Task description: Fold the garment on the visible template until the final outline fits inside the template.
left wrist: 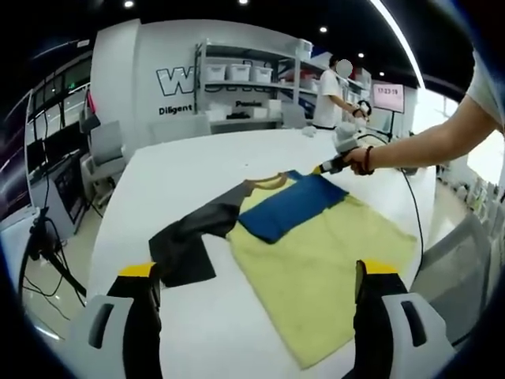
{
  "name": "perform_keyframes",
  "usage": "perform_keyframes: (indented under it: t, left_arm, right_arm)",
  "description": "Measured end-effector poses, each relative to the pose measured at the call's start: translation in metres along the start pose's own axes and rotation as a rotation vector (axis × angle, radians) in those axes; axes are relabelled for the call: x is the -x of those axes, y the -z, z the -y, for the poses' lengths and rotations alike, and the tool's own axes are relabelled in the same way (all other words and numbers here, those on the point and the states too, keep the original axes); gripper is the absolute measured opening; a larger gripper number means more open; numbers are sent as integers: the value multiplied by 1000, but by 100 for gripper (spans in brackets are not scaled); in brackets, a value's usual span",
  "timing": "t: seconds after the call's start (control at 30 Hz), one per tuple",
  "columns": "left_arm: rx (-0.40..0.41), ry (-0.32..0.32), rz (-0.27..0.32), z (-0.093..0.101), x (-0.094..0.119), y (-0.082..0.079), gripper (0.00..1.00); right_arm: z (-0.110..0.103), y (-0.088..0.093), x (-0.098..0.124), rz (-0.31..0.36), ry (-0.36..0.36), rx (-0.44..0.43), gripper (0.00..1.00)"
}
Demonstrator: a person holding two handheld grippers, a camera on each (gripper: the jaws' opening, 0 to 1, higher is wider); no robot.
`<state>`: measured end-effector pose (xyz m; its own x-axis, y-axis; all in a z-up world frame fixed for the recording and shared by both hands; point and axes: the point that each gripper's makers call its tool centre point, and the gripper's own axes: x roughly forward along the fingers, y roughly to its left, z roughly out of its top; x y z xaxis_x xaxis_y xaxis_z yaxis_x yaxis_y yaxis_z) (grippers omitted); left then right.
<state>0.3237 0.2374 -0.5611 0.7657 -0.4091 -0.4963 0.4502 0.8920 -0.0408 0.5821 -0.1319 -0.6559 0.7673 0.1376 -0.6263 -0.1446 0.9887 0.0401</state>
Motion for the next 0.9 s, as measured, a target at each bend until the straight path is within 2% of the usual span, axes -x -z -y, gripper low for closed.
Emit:
perform_keyframes:
  t: [0.1, 0.3, 0.37, 0.4, 0.47, 0.7, 0.9]
  left_arm:
    - [0, -1, 2, 0, 0, 0, 97]
    - [0, 1, 3, 1, 1, -1, 97]
    - [1, -2, -2, 0, 1, 0, 97]
    - [3, -5, -6, 0, 1, 1, 97]
    - [8, -11, -10, -1, 1, 2, 97]
    - [10, -13, -9, -2, 2, 2, 97]
    - [34, -33, -17, -8, 1, 5, 94]
  right_arm:
    - [0, -5, 3, 39, 16, -57, 0]
    - [1, -6, 6, 54, 18, -111, 0]
    - [5, -2, 3, 44, 21, -133, 0]
    - [9, 5, 2, 26, 31, -190, 0]
    - [14, 11, 1, 13, 47, -228, 0]
    - [17, 15, 0, 1, 54, -221, 0]
    - [17, 8, 1, 17, 46, -176, 0]
